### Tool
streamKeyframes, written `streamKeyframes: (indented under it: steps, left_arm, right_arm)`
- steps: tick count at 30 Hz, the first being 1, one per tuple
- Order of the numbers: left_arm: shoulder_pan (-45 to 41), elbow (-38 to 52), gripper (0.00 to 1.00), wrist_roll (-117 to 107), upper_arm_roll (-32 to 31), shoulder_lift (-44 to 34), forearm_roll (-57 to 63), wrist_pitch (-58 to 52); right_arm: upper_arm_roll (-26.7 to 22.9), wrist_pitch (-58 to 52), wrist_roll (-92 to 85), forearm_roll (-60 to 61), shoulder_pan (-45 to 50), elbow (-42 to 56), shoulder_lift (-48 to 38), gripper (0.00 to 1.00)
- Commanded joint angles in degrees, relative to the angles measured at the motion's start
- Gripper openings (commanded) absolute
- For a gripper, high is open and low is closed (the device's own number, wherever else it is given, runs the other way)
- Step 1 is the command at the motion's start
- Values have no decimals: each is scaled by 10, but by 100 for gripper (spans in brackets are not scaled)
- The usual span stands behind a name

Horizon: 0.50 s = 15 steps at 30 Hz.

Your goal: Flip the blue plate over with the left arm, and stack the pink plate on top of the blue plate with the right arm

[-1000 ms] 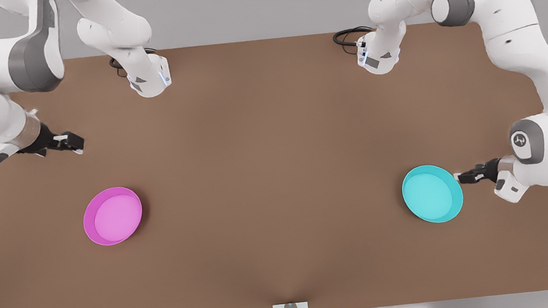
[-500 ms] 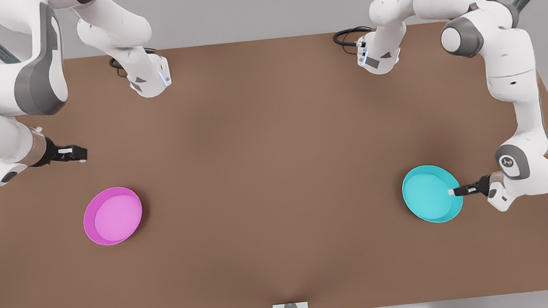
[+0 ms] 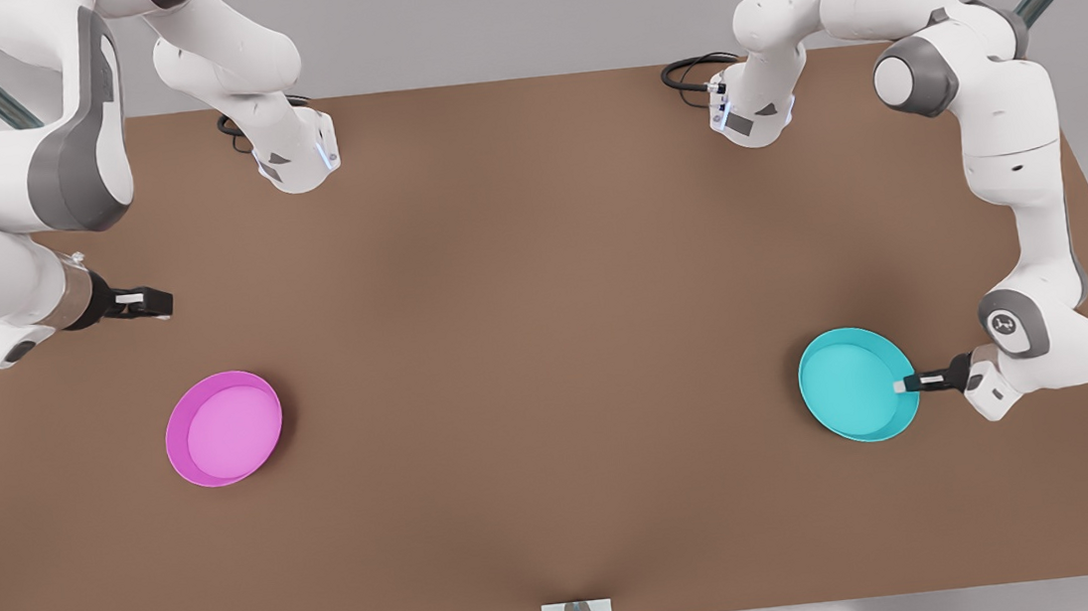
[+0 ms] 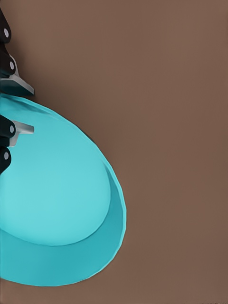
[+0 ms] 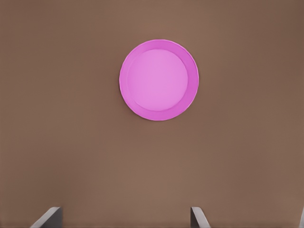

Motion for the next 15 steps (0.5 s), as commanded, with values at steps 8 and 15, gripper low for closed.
streamKeyframes:
  steps: [8, 15]
  left_arm:
    - [-1, 0, 21, 66, 0, 2, 2, 5]
    - [-5, 0, 21, -5, 0, -37, 19, 0]
  right_arm:
    - [0, -2, 0, 0, 4, 0, -1, 100]
    - [0, -2, -4, 0, 3, 0, 2, 100]
